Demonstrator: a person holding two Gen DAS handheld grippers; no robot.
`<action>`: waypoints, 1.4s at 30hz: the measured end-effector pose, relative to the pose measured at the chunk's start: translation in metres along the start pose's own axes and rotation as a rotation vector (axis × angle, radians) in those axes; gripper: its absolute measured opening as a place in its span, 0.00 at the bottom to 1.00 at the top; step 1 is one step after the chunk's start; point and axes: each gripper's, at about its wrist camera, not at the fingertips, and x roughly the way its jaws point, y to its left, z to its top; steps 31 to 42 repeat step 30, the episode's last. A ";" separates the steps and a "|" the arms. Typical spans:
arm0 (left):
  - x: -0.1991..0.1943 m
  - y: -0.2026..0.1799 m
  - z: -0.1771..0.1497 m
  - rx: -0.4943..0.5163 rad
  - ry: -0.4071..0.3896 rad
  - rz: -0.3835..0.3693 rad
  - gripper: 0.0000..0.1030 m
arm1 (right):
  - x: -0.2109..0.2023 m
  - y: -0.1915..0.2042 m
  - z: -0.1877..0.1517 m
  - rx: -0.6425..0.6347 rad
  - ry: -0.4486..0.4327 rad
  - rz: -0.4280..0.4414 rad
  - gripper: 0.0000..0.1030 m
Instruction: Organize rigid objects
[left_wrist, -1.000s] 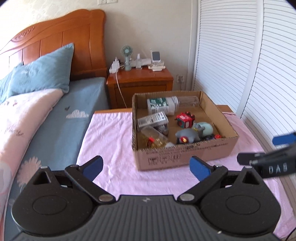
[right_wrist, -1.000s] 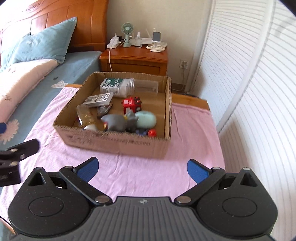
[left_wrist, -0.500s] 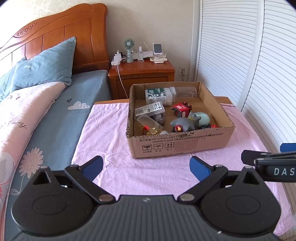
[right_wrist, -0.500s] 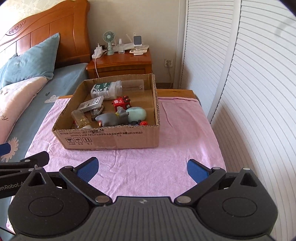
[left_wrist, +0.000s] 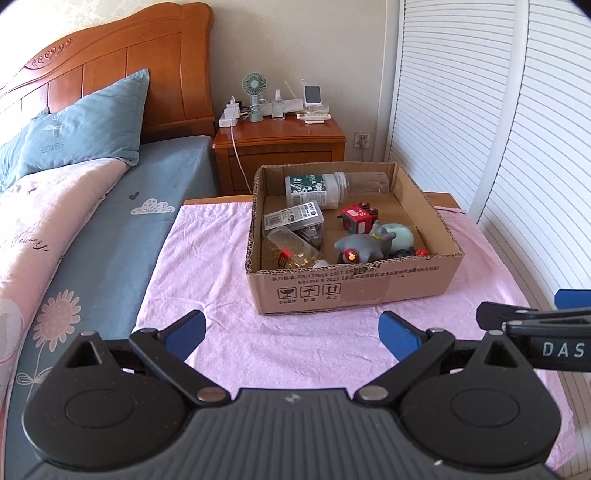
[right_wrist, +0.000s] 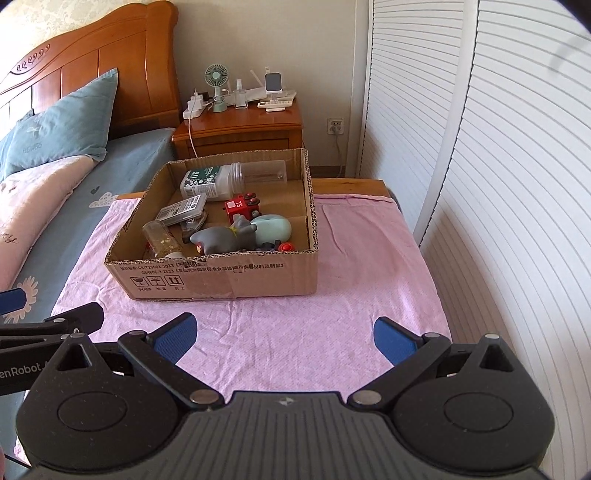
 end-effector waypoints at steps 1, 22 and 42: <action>0.000 0.000 0.000 -0.003 0.001 -0.001 0.97 | 0.000 0.000 -0.001 0.002 0.001 0.001 1.00; -0.001 -0.001 0.001 -0.017 0.002 0.010 0.96 | -0.002 -0.001 -0.002 0.003 -0.004 -0.006 1.00; -0.004 -0.003 0.001 -0.016 -0.003 0.016 0.97 | -0.003 -0.002 -0.004 0.003 -0.001 -0.002 1.00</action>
